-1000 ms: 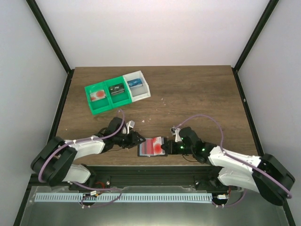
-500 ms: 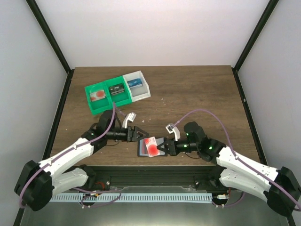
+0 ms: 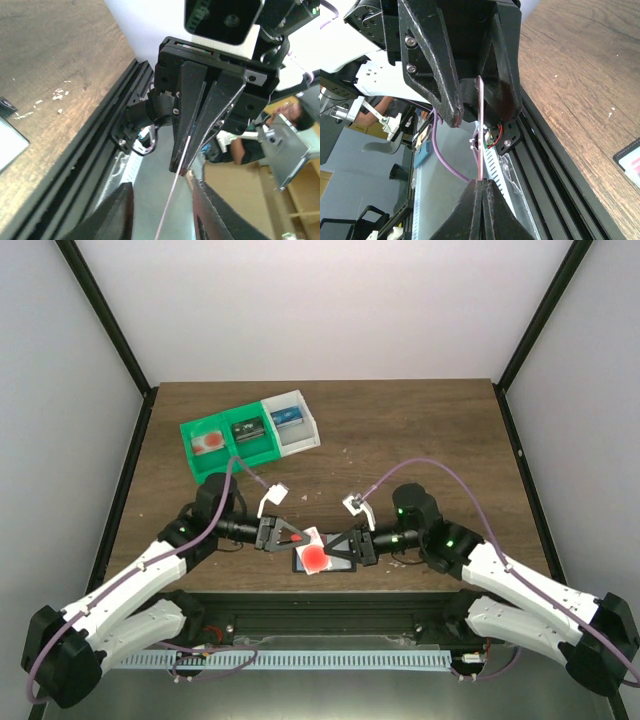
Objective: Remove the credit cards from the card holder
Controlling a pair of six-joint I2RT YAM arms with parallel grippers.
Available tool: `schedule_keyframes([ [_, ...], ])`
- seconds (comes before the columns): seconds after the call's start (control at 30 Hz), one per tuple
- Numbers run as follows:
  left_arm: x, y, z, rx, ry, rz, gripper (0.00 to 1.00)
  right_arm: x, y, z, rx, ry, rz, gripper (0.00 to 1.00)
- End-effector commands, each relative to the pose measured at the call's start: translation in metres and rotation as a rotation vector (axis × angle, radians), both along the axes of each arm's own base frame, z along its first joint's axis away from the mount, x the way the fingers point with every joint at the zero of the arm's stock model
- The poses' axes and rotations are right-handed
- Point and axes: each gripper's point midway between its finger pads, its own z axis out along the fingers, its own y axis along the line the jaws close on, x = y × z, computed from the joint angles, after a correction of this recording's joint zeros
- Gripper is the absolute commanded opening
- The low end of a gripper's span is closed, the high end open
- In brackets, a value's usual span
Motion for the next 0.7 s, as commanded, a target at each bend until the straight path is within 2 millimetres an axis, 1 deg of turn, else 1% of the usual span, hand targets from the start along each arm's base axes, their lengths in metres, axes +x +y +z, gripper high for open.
schedule_keyframes([
  [0.0, -0.008, 0.000, 0.014, -0.028, -0.038, -0.061, 0.27, -0.002, 0.000, 0.020, 0.028, -0.027, 0.018, 0.01],
  [0.07, -0.007, 0.000, 0.013, -0.023, -0.047, -0.058, 0.16, -0.002, -0.001, 0.018, 0.019, -0.020, 0.019, 0.00],
  [0.13, -0.005, -0.001, 0.011, -0.015, -0.047, -0.051, 0.01, -0.002, -0.001, 0.016, 0.012, -0.014, 0.013, 0.00],
  [0.17, -0.003, -0.001, 0.008, -0.003, -0.044, -0.039, 0.00, 0.000, -0.002, 0.015, 0.007, -0.015, 0.001, 0.02],
  [0.23, 0.001, -0.001, 0.002, 0.014, -0.035, -0.018, 0.00, 0.006, -0.003, 0.012, -0.018, -0.016, -0.044, 0.13],
  [0.27, 0.003, -0.001, 0.000, 0.020, -0.025, -0.008, 0.00, 0.009, -0.004, 0.011, -0.029, -0.017, -0.063, 0.17],
  [0.37, 0.012, 0.000, -0.005, 0.047, -0.006, 0.062, 0.00, 0.014, -0.007, 0.014, -0.040, -0.021, -0.105, 0.35],
  [0.43, 0.023, 0.003, -0.005, 0.070, -0.008, 0.144, 0.00, 0.017, -0.008, 0.021, -0.032, -0.029, -0.125, 0.47],
  [0.5, 0.031, 0.010, -0.004, 0.097, -0.022, 0.232, 0.00, 0.025, -0.011, 0.022, -0.060, -0.026, -0.184, 0.61],
  [0.57, 0.046, 0.020, -0.008, 0.138, -0.036, 0.348, 0.00, 0.032, -0.014, 0.023, -0.077, -0.030, -0.232, 0.68],
  [0.67, 0.067, 0.037, -0.007, 0.179, -0.073, 0.518, 0.00, 0.041, -0.018, 0.016, -0.098, -0.042, -0.292, 0.89],
])
